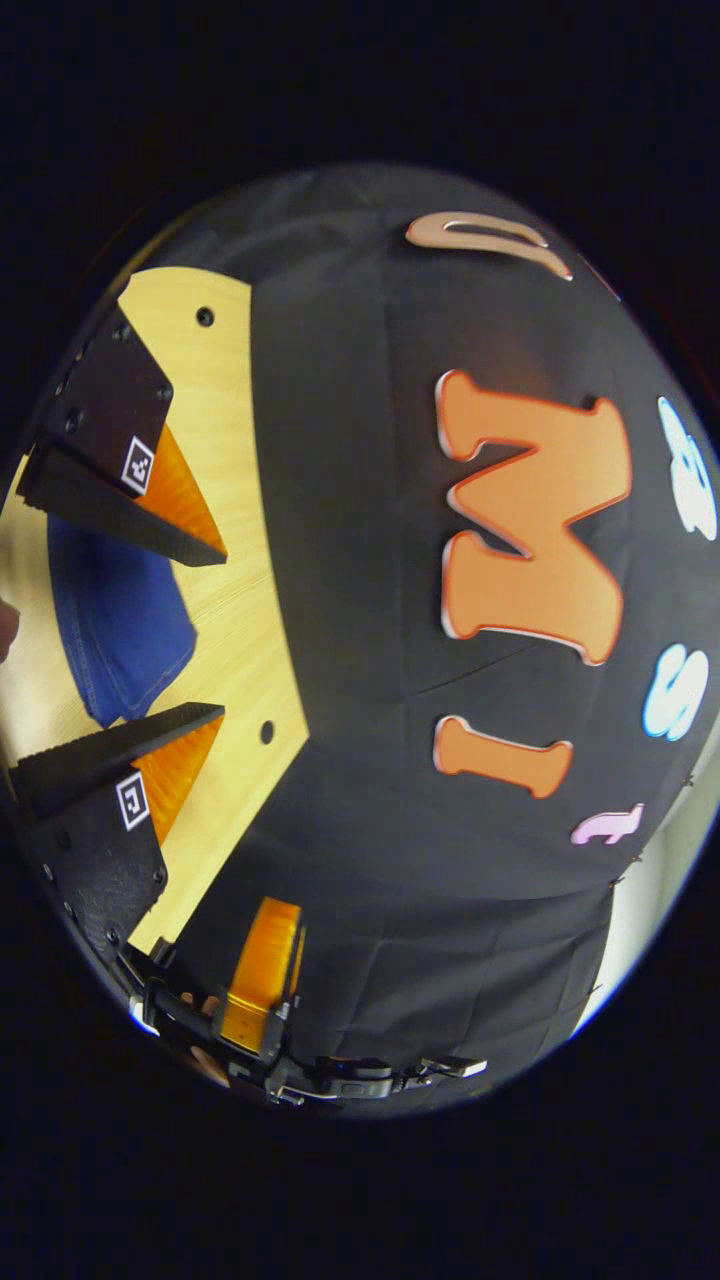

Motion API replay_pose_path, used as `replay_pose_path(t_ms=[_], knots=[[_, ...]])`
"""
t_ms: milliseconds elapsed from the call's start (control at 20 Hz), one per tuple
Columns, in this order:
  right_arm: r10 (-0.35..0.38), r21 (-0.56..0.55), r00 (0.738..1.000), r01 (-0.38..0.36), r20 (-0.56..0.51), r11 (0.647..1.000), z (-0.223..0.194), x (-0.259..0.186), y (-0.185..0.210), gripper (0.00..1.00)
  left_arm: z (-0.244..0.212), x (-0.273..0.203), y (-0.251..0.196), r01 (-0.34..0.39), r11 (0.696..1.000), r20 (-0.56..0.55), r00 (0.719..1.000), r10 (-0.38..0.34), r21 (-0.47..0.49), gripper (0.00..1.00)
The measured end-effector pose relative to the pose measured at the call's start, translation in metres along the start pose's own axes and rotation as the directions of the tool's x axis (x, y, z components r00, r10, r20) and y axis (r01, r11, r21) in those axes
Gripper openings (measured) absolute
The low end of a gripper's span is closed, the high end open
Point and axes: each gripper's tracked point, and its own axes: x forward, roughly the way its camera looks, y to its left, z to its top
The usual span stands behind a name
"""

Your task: Grasp the waist and the cuffs of the jeans and fold them to make the two legs overlap; first hold the waist and fold one-third of the jeans toward the cuffs, then hold the cuffs and fold the remaining one-third in the same direction to finish folding.

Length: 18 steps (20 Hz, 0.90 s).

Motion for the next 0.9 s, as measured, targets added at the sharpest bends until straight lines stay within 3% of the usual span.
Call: replay_pose_path(t_ms=[250, 450, 550, 600, 650, 750, 800, 900], knots=[[0.088, -0.166, 0.992, -0.072, 0.092, 0.983, 0.019, -0.004, 0.061, 0.96, 0.058, -0.07, 0.03, -0.134, 0.99, 0.218, 0.968, 0.12, 0.051, 0.9], [0.161, -0.216, 0.973, -0.123, 0.168, 0.969, 0.038, -0.007, 0.105, 0.96, 0.088, -0.126, 0.05, -0.235, 0.972, 0.29, 0.931, 0.22, 0.016, 0.91], [0.214, -0.228, 0.96, -0.171, 0.181, 0.959, 0.041, -0.008, 0.13, 1.0, 0.09, -0.148, 0.067, -0.309, 0.951, 0.313, 0.903, 0.294, -0.004, 0.92], [0.244, -0.237, 0.951, -0.197, 0.19, 0.951, 0.043, -0.01, 0.141, 0.97, 0.099, -0.157, 0.075, -0.333, 0.943, 0.342, 0.884, 0.319, -0.019, 0.92], [0.257, -0.248, 0.945, -0.205, 0.201, 0.947, 0.044, -0.011, 0.148, 1.0, 0.106, -0.167, 0.076, -0.328, 0.944, 0.367, 0.875, 0.315, -0.03, 0.92], [0.279, -0.275, 0.936, -0.216, 0.216, 0.937, 0.043, -0.012, 0.162, 0.97, 0.114, -0.185, 0.073, -0.335, 0.941, 0.419, 0.85, 0.32, -0.039, 0.96], [0.288, -0.285, 0.932, -0.221, 0.22, 0.933, 0.042, -0.013, 0.169, 0.97, 0.112, -0.19, 0.075, -0.342, 0.939, 0.429, 0.842, 0.326, -0.043, 0.92], [0.291, -0.289, 0.93, -0.222, 0.222, 0.931, 0.039, -0.012, 0.177, 0.97, 0.106, -0.196, 0.077, -0.36, 0.931, 0.42, 0.838, 0.348, -0.054, 0.92]])
